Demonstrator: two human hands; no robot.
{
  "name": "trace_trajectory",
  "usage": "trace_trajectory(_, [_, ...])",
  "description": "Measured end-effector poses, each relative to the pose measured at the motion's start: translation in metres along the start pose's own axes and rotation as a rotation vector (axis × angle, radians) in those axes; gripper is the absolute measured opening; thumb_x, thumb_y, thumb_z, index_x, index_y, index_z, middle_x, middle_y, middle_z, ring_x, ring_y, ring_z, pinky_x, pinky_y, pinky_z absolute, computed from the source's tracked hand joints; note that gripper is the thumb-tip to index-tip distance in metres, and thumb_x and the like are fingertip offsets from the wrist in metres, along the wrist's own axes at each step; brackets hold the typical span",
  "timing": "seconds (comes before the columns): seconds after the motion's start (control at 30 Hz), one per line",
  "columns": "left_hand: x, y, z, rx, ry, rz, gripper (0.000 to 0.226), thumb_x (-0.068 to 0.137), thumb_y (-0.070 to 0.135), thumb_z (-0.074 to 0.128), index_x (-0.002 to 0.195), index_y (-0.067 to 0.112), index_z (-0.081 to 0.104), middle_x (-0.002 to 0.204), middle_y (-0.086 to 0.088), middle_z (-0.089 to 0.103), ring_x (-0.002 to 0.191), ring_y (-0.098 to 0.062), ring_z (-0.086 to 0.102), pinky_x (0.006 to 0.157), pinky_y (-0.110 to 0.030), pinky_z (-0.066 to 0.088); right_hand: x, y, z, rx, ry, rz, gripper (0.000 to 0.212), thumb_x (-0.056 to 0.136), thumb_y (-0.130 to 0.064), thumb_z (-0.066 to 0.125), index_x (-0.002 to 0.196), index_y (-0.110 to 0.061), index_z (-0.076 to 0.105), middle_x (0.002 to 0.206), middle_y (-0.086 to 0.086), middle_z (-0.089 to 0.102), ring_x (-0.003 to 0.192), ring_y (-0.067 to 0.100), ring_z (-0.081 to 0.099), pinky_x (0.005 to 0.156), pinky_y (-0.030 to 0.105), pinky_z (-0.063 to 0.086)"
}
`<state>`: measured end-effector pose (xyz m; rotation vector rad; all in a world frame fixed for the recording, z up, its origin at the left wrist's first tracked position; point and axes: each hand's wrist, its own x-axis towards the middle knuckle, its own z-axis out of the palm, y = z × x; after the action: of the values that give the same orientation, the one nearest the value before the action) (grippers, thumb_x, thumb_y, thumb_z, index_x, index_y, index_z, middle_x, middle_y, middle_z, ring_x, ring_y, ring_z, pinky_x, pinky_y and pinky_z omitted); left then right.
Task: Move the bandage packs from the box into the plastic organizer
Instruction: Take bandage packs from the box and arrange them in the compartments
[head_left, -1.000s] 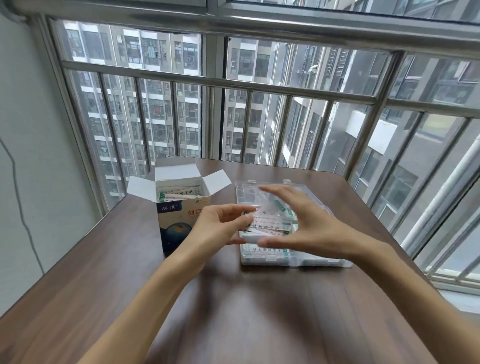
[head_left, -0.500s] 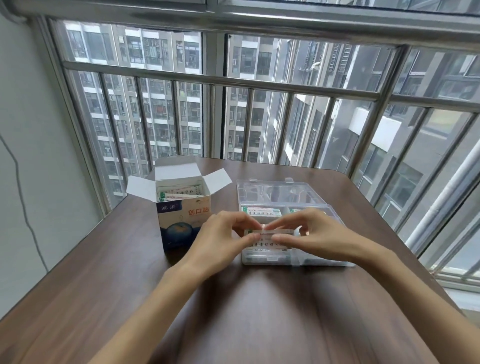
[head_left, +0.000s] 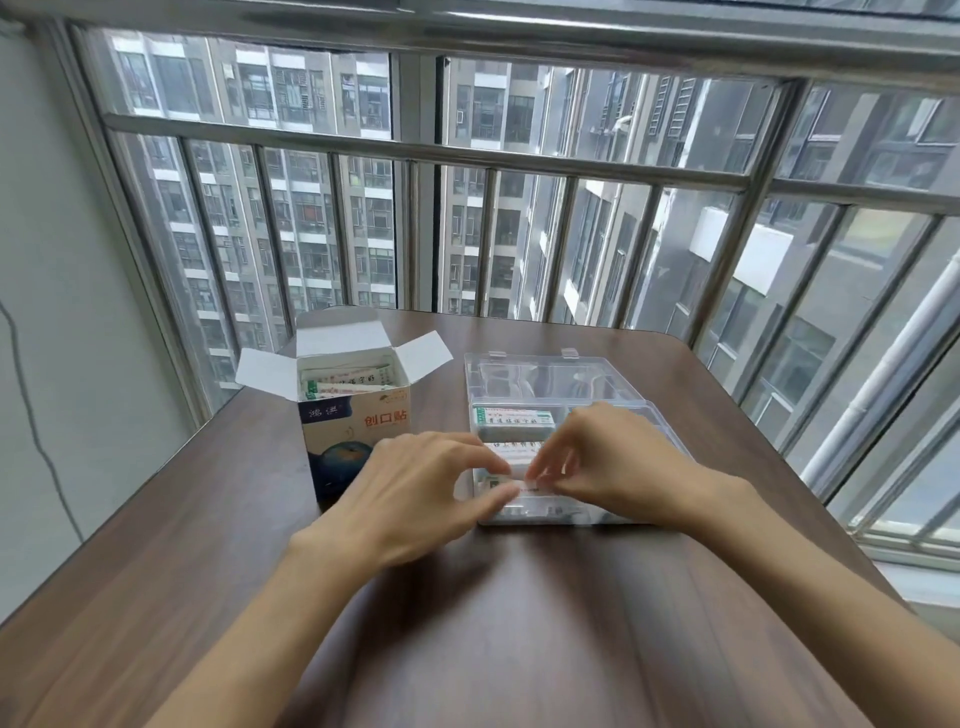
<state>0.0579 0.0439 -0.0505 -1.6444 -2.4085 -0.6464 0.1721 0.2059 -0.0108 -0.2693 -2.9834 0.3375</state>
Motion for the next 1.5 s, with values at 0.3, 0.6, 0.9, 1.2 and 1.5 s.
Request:
trace_trajectory(0.3, [0.003, -0.004, -0.002, 0.125, -0.130, 0.060, 0.047, 0.083, 0.070, 0.045, 0.121, 0.045, 0.056, 0.122, 0.025, 0.059, 0.111, -0.004, 0.056, 0.078, -0.026, 0.041, 0.006, -0.006, -0.006, -0.102, -0.108, 0.017, 0.014, 0.081, -0.033, 0.069, 0.093, -0.031, 0.075, 0.087, -0.010, 0.073, 0.083, 0.008, 0.066, 0.072, 0.029, 0.053])
trace_trajectory(0.6, [0.004, -0.006, -0.001, 0.099, -0.155, 0.071, 0.036, 0.085, 0.065, 0.051, 0.113, 0.043, 0.057, 0.121, 0.023, 0.060, 0.108, -0.004, 0.056, 0.073, -0.024, 0.036, 0.013, -0.018, -0.031, -0.219, -0.099, 0.227, 0.009, 0.080, -0.025, 0.069, 0.085, -0.027, 0.076, 0.062, -0.010, 0.066, 0.063, 0.006, 0.060, 0.062, 0.022, 0.045])
trace_trajectory(0.9, [0.001, -0.004, -0.004, 0.089, -0.145, 0.073, 0.033, 0.085, 0.064, 0.051, 0.105, 0.037, 0.055, 0.113, 0.015, 0.063, 0.100, -0.011, 0.058, 0.068, -0.027, 0.031, 0.024, -0.031, -0.015, -0.318, -0.471, 0.481, 0.026, 0.089, -0.016, 0.046, 0.063, -0.013, 0.046, 0.027, -0.008, 0.045, 0.043, 0.006, 0.046, 0.048, 0.021, 0.035])
trace_trajectory(1.2, [0.002, -0.003, -0.002, 0.084, -0.147, 0.086, 0.034, 0.088, 0.061, 0.049, 0.108, 0.035, 0.054, 0.118, 0.014, 0.062, 0.103, -0.014, 0.058, 0.079, -0.031, 0.042, 0.021, -0.024, -0.018, -0.185, -0.468, 0.492, 0.035, 0.087, -0.025, 0.060, 0.057, -0.012, 0.048, 0.030, -0.008, 0.045, 0.034, 0.009, 0.039, 0.043, 0.020, 0.033])
trace_trajectory(1.5, [-0.017, -0.012, -0.050, -0.144, 0.674, -0.145, 0.018, 0.084, 0.048, 0.064, 0.081, 0.031, 0.065, 0.062, 0.026, 0.054, 0.054, 0.003, 0.053, 0.053, -0.013, 0.035, 0.023, -0.050, -0.049, 0.076, 0.080, 0.130, 0.021, 0.083, -0.040, 0.067, 0.098, -0.027, 0.072, 0.057, -0.013, 0.057, 0.048, -0.006, 0.052, 0.060, 0.023, 0.047])
